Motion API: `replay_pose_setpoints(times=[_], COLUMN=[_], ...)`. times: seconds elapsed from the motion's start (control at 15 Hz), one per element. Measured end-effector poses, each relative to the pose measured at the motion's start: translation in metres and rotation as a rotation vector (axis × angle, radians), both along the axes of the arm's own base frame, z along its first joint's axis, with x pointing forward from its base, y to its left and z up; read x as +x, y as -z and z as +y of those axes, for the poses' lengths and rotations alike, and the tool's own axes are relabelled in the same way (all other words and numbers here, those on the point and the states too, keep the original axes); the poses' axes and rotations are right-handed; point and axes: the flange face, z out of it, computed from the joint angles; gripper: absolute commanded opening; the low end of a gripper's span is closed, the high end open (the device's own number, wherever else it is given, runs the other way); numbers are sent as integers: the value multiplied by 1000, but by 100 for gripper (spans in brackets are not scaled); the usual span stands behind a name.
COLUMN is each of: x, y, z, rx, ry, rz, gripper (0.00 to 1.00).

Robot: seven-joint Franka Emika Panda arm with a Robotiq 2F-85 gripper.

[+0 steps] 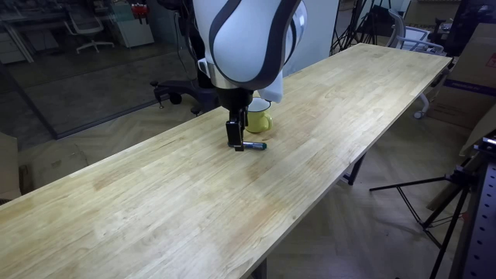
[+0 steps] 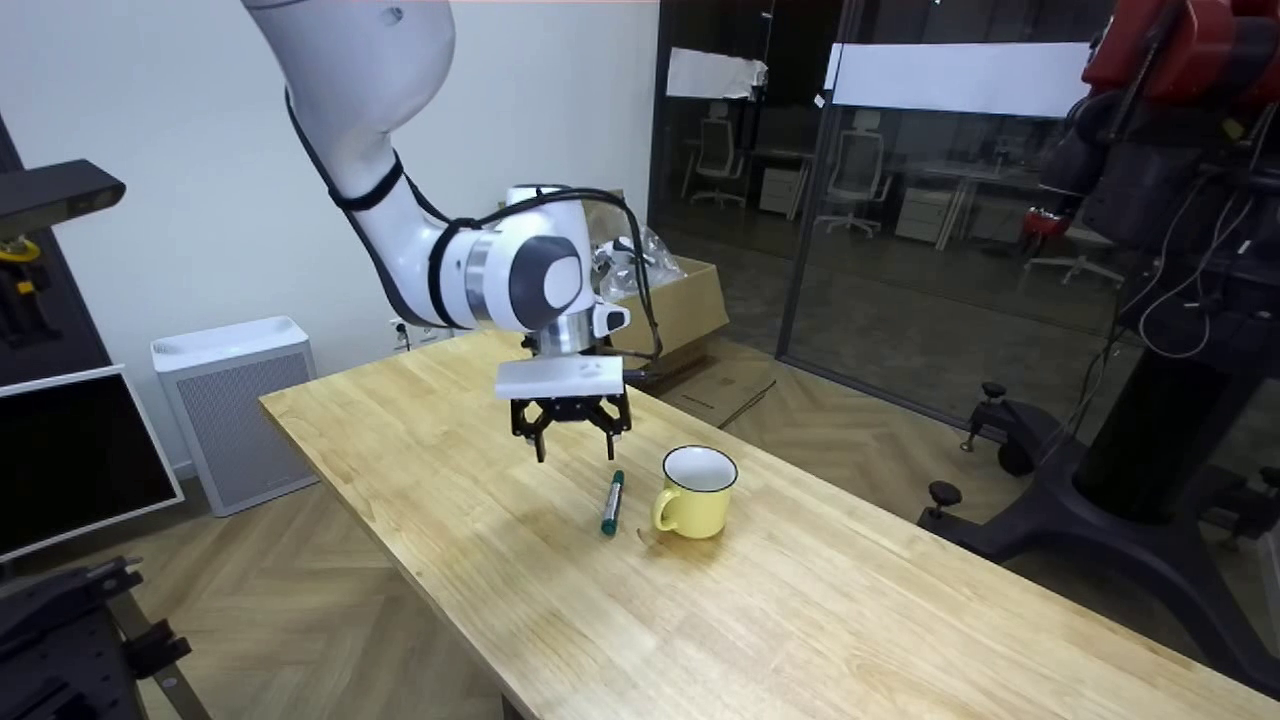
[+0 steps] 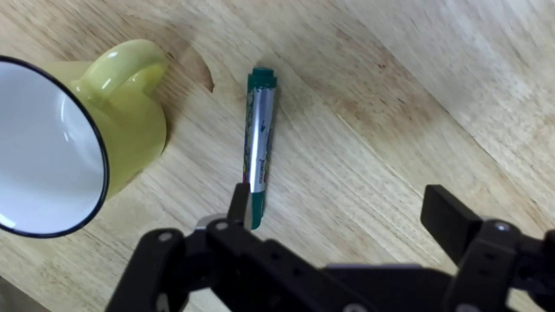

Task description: Take the marker from the table and place it in the yellow cup

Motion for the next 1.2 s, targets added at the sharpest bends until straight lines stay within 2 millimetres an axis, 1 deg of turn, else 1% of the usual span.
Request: replay_pose_setpoints(times=[0.53,0.87,1.07,1.2], x=[-4,-2,2,6], y=[22,31,33,36], z=[-33,-53,-60,-60], rx=[15,23,25,23], ry=[9,-18,-42,-56], rz=[1,19,38,61], gripper=[100,100,100,100])
